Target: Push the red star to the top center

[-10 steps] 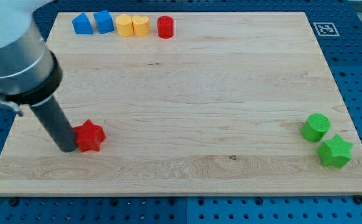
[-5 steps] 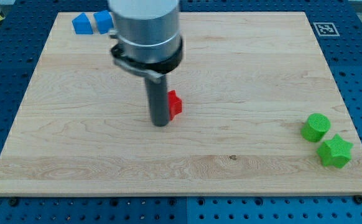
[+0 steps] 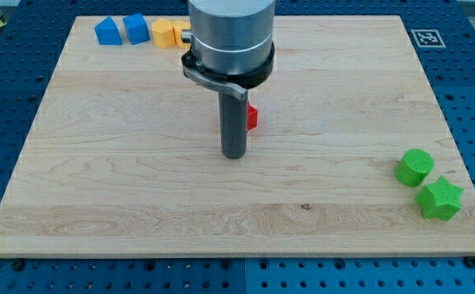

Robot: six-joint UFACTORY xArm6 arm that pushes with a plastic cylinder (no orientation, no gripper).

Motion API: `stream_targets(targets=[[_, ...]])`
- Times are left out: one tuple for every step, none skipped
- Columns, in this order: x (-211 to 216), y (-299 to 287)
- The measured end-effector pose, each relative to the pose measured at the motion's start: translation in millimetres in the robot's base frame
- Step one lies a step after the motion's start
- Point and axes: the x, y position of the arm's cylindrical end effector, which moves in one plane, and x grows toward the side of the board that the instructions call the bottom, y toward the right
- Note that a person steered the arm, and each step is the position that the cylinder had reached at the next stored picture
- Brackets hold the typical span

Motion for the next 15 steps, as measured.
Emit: stream_targets(targets=[[-26,14],[-52,18],[-64,14],[-82,10],[-106,10],[-133,10],[-158,10],[-173,10],[-173,25],[-152,64],[-152,79],[-152,77],[-155,66],[-166,62],[-181,62]])
